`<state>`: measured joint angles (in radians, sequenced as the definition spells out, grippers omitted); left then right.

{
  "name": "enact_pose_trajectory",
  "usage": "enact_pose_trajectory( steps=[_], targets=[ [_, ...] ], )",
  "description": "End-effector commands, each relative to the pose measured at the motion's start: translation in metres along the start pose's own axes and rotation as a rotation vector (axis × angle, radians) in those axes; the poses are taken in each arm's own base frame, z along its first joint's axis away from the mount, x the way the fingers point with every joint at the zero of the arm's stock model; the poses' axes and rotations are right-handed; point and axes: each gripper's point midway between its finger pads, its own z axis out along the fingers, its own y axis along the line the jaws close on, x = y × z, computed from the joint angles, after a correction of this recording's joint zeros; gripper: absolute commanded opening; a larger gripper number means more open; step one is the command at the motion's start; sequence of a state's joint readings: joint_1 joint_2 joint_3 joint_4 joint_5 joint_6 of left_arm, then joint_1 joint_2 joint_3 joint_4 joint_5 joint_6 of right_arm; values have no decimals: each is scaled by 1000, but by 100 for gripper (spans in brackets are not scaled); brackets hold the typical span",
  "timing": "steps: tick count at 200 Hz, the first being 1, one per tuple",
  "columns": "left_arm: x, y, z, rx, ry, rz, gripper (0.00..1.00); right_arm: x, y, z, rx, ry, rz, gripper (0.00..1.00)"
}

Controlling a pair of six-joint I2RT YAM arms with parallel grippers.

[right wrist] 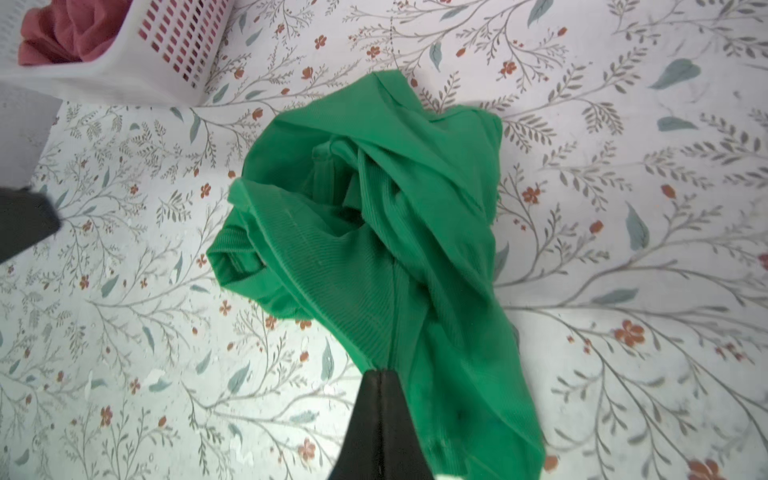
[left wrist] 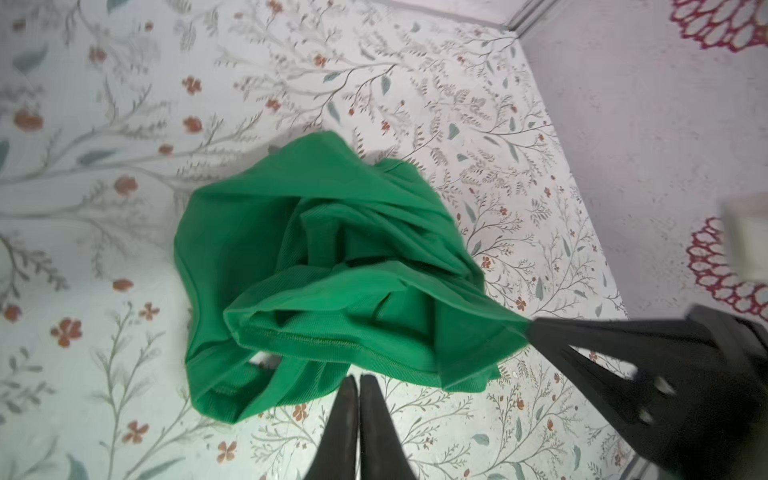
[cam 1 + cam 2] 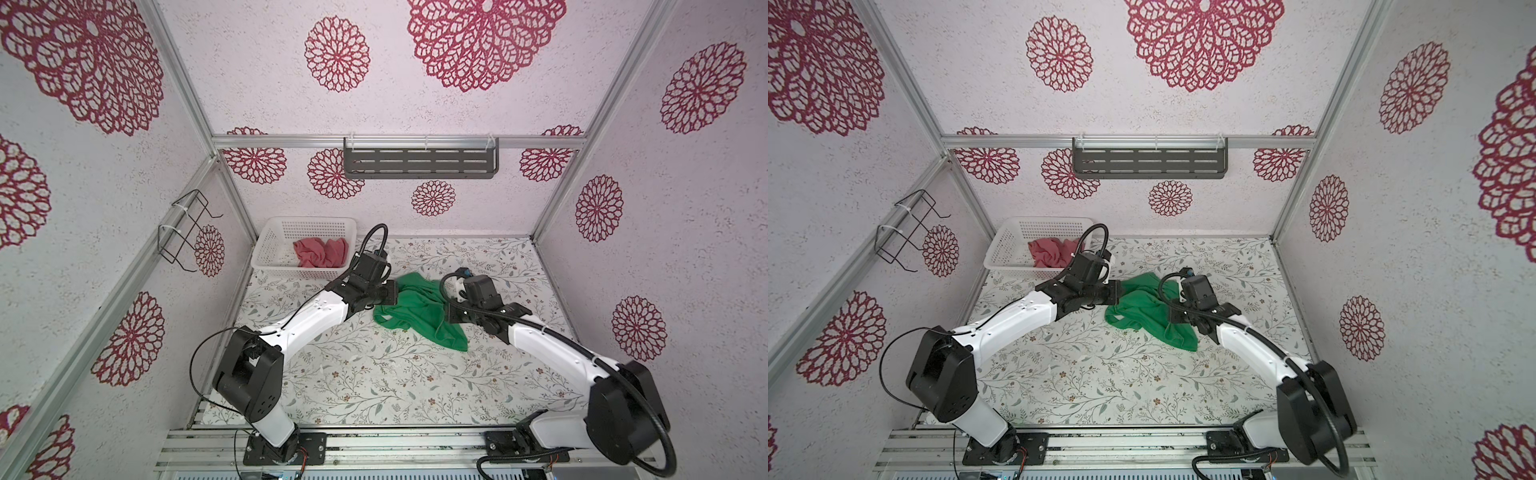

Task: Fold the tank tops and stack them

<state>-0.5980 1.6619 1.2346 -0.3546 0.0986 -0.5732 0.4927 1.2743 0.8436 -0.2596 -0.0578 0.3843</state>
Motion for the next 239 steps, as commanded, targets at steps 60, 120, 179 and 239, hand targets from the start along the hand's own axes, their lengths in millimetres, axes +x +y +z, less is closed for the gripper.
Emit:
enact_pose_trajectory(
  steps=[60, 120, 179, 239],
  targets=[
    [6, 12, 37, -16, 33, -89, 38, 90, -91, -27, 269, 133, 282, 30],
    [30, 25, 68, -59, 157, -40, 27, 75, -85, -21, 237, 126, 265, 54],
    [50, 40, 84, -80, 211, -83, 31, 84, -85, -22, 232, 136, 298, 55],
    [85, 53, 98, -100, 305, -99, 33, 87, -88, -21, 244, 145, 299, 55]
  ],
)
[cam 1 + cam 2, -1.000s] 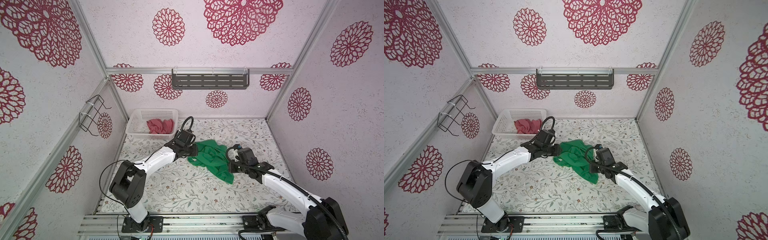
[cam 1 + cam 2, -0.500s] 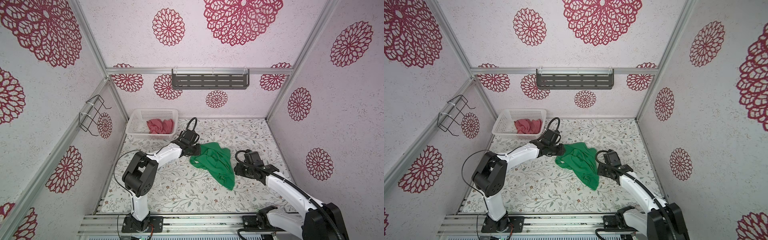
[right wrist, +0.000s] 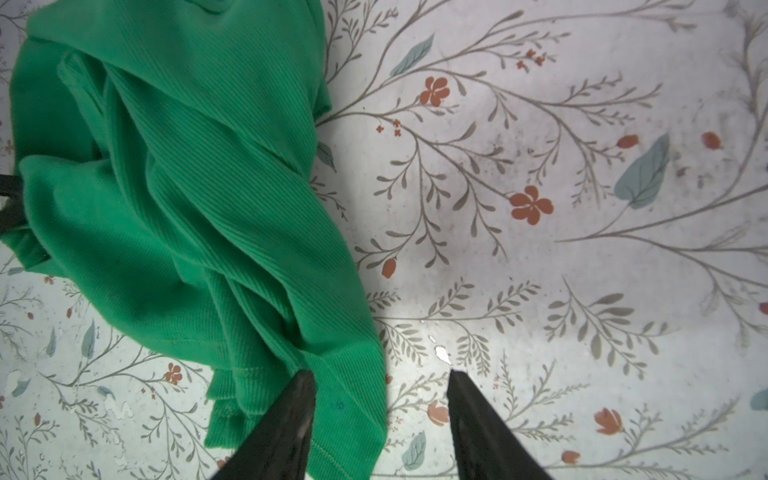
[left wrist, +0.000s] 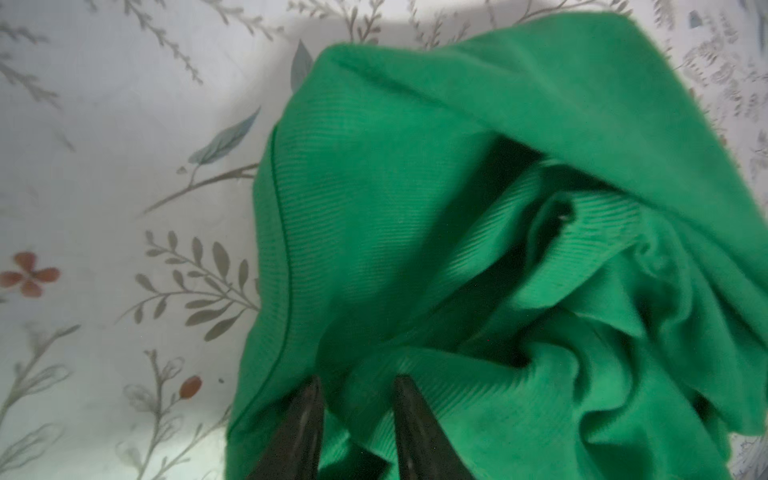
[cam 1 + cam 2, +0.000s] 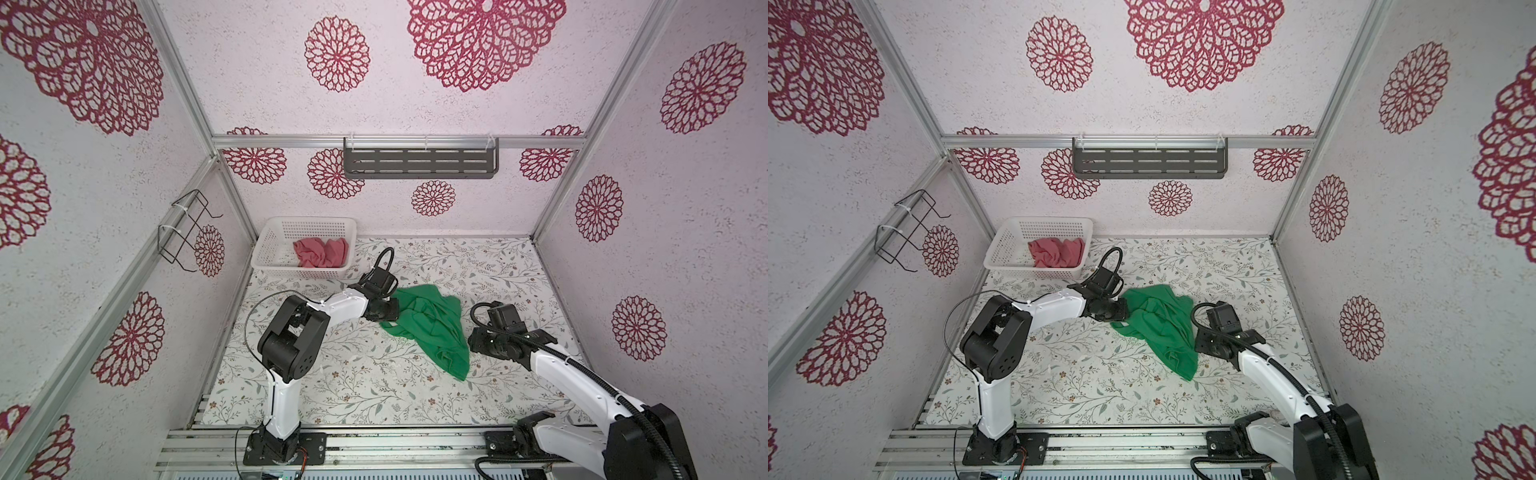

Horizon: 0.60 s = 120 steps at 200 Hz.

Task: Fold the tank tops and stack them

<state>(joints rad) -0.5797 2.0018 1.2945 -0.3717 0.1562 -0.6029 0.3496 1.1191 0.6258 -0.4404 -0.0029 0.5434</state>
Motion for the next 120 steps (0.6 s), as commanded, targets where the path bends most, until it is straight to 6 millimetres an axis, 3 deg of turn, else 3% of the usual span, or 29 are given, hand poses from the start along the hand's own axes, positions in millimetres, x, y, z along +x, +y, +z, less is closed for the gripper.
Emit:
enact_pose_trajectory(
  steps=[1, 28, 51, 70, 89, 113, 120],
  targets=[
    [9, 3, 5, 6, 28, -15, 33, 1, -3, -1, 7, -4, 21, 55],
    [9, 1, 8, 15, 27, -13, 31, 9, -3, 1, 1, 27, 42, 55],
    [4, -4, 7, 31, 21, -6, 25, 31, -1, 4, -17, 81, 71, 55],
    [2, -7, 5, 39, 19, 1, 12, 52, 4, 8, -13, 130, 72, 55],
    [-3, -9, -4, 33, 0, 16, 1, 69, 13, 14, -24, 164, 78, 55],
    [-8, -10, -13, 21, -18, 33, 0, 87, 22, 26, -55, 203, 112, 54],
    [-17, -18, -30, 38, -58, 43, 0, 91, 22, 29, -54, 214, 122, 50]
  ],
)
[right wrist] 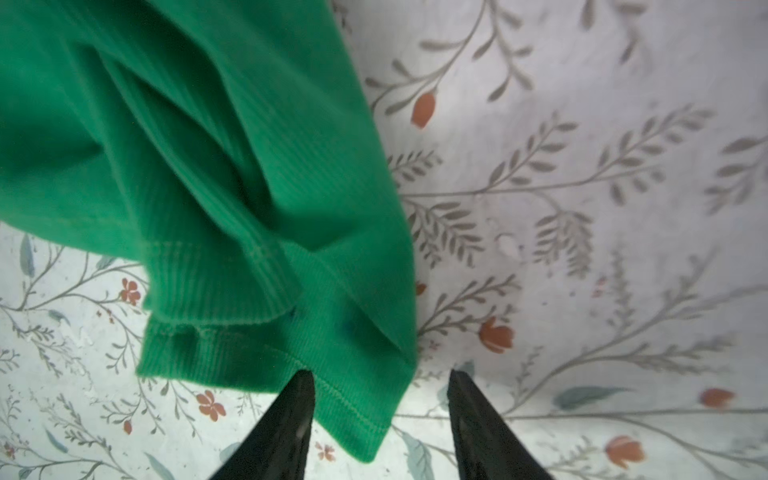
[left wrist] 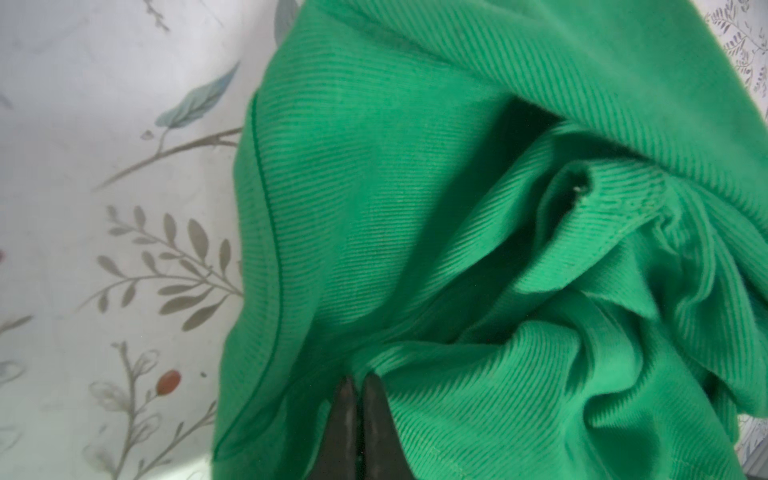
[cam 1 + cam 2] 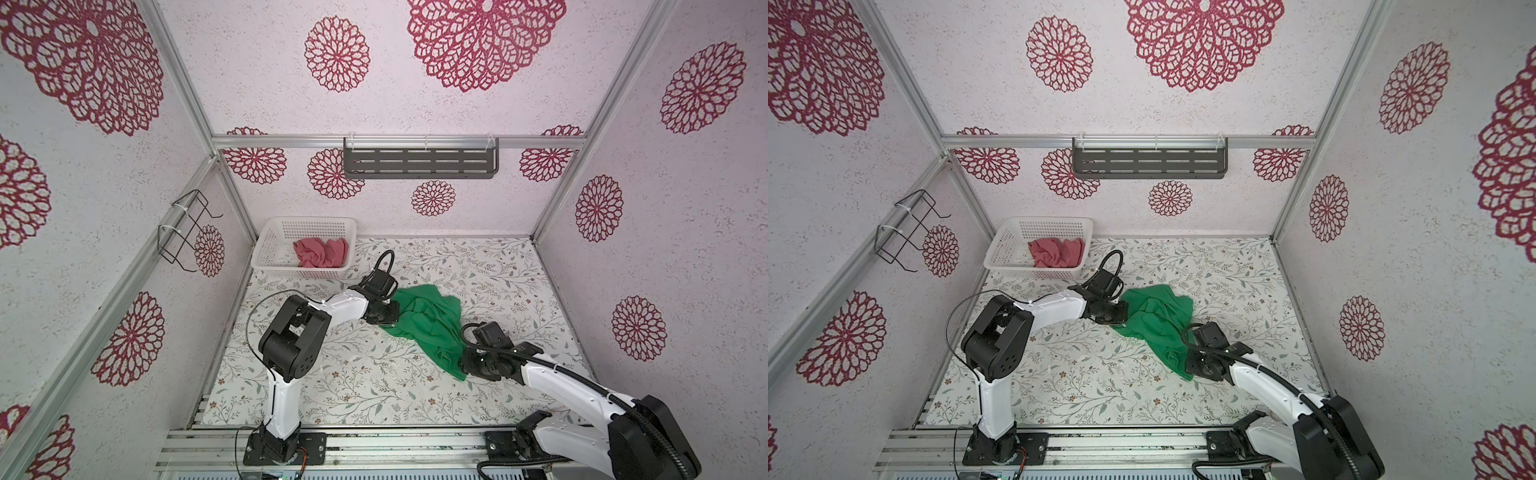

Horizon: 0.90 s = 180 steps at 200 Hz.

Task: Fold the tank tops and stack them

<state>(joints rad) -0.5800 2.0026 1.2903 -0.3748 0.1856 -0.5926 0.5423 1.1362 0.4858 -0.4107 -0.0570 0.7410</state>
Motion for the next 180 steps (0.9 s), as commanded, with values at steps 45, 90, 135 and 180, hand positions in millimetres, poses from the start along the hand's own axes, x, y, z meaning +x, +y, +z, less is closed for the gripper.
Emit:
enact_pose_trajectory(
  steps=[45, 90, 135, 180],
  targets=[
    [-33, -25, -67, 6, -137, 77, 0, -5, 0, -10, 49, -20, 51, 0],
    [-14, -35, -92, 12, -136, 100, 0, -24, -17, -38, 127, -80, 37, 0],
    [58, -46, -93, 31, -47, 85, 0, -38, -36, -52, 165, -130, 69, 0],
    [104, -50, -86, 43, 5, 113, 40, -41, -42, -41, 195, -118, 57, 0]
  ],
)
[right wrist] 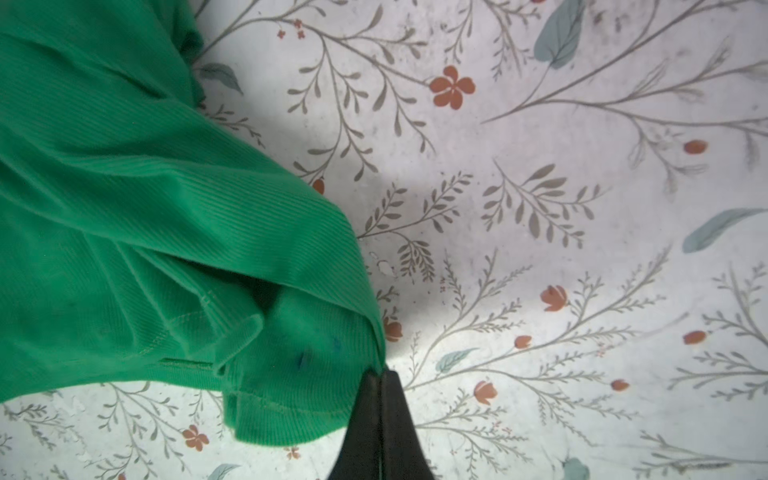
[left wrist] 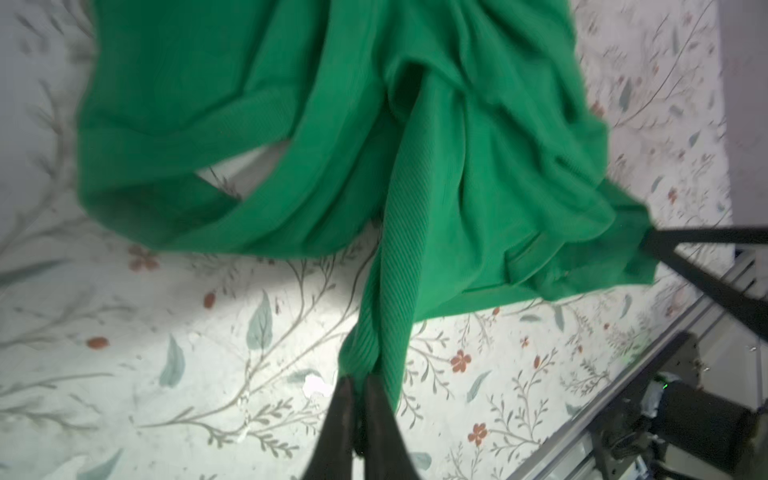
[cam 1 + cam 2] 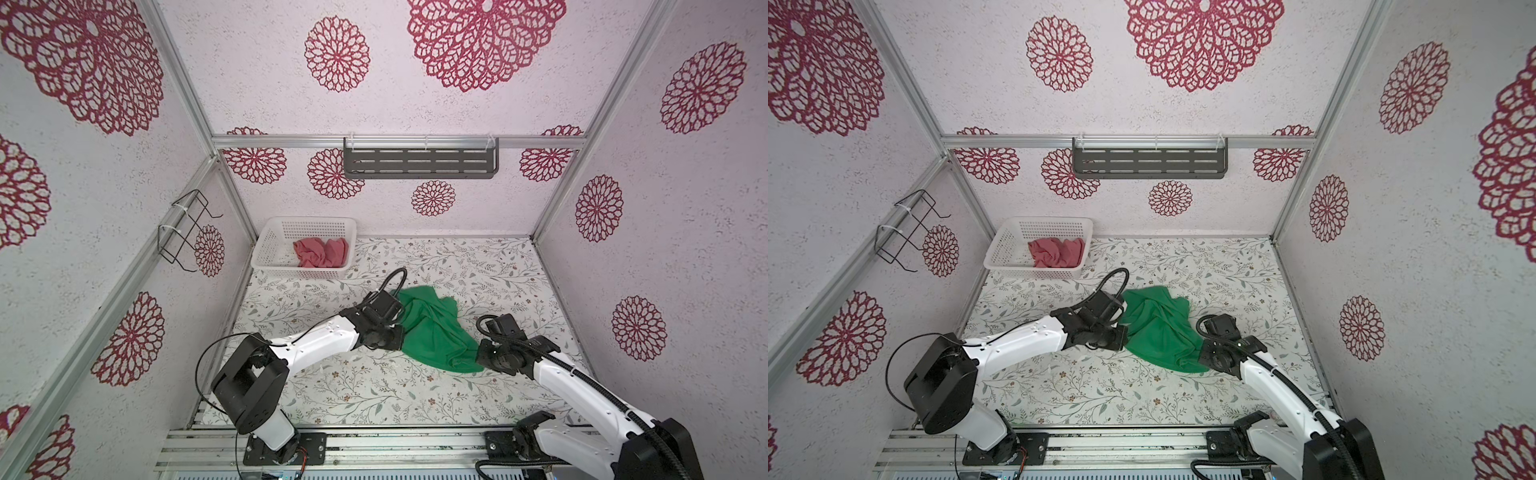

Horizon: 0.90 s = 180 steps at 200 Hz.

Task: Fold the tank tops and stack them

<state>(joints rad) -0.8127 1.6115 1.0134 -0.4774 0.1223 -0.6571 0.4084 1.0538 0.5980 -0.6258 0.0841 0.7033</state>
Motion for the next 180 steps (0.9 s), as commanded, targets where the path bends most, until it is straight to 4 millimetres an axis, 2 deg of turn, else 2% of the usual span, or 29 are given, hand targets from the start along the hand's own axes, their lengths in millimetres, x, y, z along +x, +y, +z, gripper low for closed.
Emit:
enact_pose_trajectory(
  steps=[1, 17, 44, 64, 101, 119, 139, 180],
  targets=[
    [1, -3, -12, 13, -41, -28, 41, -5, -4, 1, 35, -12, -30, 0],
    [2, -2, -17, 29, -61, -68, 49, -4, -4, 3, 34, -8, -31, 0],
    [5, 5, -5, 6, -53, -103, 50, -2, -4, 5, 24, -6, -28, 0],
    [-3, 11, -1, -39, -66, -84, 50, -1, -3, 5, 18, -3, -27, 0],
    [-20, 31, 15, -36, -60, -123, 60, 2, -4, 5, 14, 1, -31, 0],
    [-27, 39, 22, -47, -65, -144, 61, 4, -6, 6, 16, 6, -32, 0],
    [-30, 38, 30, -27, -61, -171, 60, 6, -6, 6, 14, 12, -32, 0],
    [-14, 29, 48, 15, 11, -193, 53, 8, -6, 8, 15, 20, -39, 0]
  ],
)
